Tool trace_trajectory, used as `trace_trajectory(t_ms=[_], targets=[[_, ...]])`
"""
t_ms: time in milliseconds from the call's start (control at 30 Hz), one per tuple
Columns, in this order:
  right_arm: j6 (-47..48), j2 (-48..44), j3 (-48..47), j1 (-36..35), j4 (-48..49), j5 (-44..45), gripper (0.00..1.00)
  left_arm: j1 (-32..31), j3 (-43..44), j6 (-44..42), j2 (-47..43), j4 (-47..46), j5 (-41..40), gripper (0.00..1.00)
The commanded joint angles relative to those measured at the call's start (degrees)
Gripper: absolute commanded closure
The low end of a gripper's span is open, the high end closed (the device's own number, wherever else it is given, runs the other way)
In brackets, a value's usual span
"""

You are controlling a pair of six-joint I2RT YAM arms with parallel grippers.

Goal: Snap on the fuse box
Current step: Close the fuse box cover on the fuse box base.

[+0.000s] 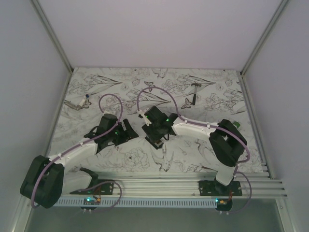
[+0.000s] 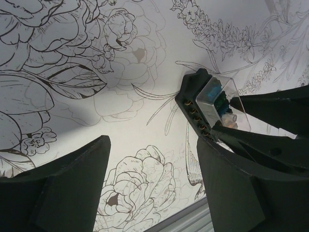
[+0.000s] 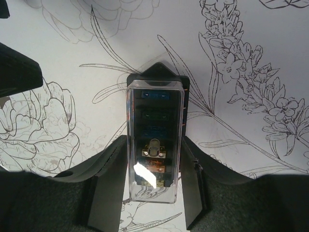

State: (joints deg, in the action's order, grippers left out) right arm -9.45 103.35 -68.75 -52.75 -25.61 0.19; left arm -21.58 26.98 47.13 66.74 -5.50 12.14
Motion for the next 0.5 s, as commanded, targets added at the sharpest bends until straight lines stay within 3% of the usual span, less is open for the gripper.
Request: trace_trajectory(t_ms=[0, 167, 467], targets=[[-1.19, 0.71, -1.85, -0.52, 0.88, 0.85, 0.52, 0.58, -0.97, 0.59, -0.73, 1.28, 0.85, 0.24], [-1.89, 0.39, -1.23, -0.57, 1.00, 1.09, 0.48, 0.58, -0.88, 0.65, -0.94, 1.28, 1.10, 0.24], [-2.33, -2.10, 0.36, -0.59, 1.60, 1.07, 0.32, 0.57, 0.09, 0.68, -0.61, 1.28, 1.98, 0.25]])
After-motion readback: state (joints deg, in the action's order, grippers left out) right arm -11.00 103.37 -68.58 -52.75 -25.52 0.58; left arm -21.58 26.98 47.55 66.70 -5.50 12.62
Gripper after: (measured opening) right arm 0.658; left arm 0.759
